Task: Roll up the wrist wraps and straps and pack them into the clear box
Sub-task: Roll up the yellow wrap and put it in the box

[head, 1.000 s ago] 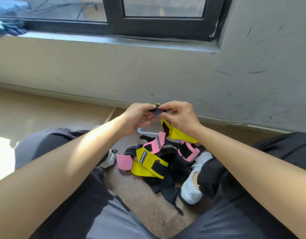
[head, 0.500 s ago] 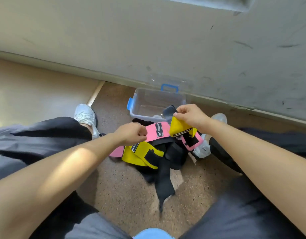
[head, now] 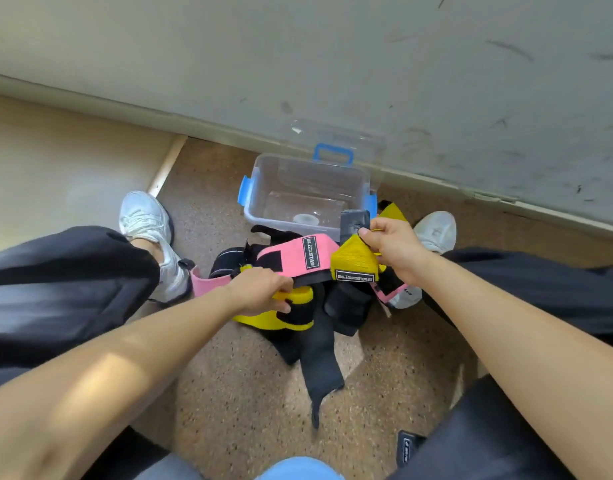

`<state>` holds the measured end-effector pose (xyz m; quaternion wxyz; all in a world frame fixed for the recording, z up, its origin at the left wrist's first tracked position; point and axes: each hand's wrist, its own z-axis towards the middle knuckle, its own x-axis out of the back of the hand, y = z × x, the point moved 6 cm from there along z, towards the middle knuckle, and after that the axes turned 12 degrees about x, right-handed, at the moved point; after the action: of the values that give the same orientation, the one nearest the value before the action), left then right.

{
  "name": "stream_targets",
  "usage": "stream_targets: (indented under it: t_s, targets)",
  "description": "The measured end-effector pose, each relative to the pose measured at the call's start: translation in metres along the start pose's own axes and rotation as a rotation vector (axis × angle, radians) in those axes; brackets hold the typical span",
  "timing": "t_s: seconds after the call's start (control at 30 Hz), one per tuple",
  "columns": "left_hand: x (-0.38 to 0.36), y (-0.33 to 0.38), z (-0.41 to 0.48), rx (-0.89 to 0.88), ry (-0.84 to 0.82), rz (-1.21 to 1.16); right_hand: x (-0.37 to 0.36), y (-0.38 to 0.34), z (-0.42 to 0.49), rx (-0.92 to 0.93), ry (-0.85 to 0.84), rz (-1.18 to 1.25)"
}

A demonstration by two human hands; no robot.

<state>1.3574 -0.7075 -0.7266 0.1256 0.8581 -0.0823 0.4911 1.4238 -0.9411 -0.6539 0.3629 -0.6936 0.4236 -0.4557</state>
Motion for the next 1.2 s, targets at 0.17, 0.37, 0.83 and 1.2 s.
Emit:
stream_targets:
  t_s: [0.17, 0.37, 0.83, 1.2]
  targets:
    - [0.069, -0.026, 0.001, 0.091, -0.054, -0.438, 0.016, -0.053, 0.003, 0.146, 0.129, -0.001]
    - [0.155, -0.036, -0.025, 0.133, 0.060, -0.894, 0.044, -0.123, -0.007, 0.334, 0.165, -0.050]
    - [0.271, 0.004, -0.052, 0.157, 0.413, -1.477, 0.075, -0.208, -0.024, 0.352, 0.020, 0.201]
    - [0.296, 0.040, -0.058, 0.197, 0.373, -1.597, 0.060, -0.223, -0.023, 0.369, 0.004, 0.408]
